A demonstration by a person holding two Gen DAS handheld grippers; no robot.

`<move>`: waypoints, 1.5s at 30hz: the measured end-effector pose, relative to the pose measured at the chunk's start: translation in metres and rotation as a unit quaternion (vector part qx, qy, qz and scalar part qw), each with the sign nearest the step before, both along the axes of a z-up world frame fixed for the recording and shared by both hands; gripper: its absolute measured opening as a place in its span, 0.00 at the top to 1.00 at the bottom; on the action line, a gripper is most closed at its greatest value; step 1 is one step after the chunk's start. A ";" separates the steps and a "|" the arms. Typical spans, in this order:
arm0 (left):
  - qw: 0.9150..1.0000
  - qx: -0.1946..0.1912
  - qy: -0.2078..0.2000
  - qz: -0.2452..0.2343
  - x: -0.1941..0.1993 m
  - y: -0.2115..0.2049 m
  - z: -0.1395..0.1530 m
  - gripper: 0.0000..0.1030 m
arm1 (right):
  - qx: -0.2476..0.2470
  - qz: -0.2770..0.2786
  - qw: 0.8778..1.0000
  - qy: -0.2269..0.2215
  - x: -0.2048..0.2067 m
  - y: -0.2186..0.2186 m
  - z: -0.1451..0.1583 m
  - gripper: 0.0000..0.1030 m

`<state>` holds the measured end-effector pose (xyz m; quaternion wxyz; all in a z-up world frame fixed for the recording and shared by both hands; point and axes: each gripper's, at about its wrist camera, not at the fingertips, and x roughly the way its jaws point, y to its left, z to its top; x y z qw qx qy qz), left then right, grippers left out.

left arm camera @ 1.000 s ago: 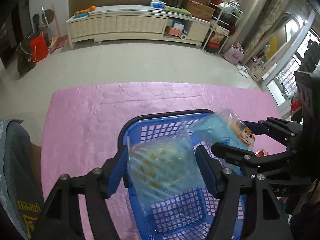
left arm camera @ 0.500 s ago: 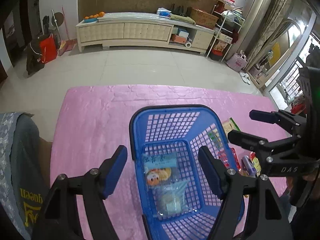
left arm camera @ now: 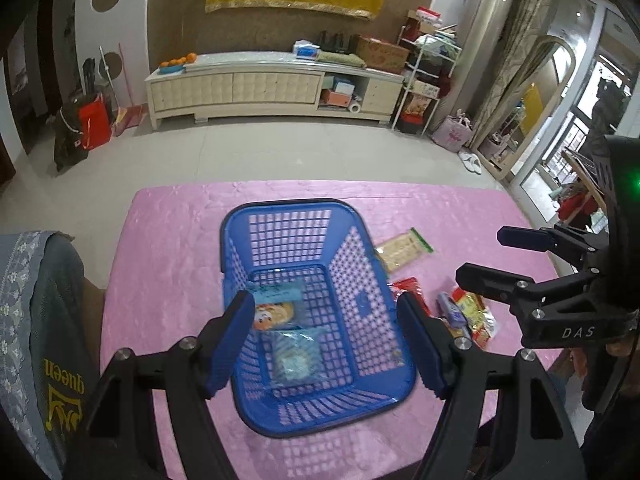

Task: Organize snacks
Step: 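Open both tools to drop the bags into the basket and withdraw, then lower the right tool and grasp the red-and-yellow spicy snack pouch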

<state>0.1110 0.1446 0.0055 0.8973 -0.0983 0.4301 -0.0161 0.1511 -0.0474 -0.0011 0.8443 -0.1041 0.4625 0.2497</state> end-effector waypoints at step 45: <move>0.993 -0.011 0.071 -0.092 0.023 -0.204 -0.120 0.22 | -0.043 -0.052 0.998 0.013 -0.017 -0.198 -0.124 0.04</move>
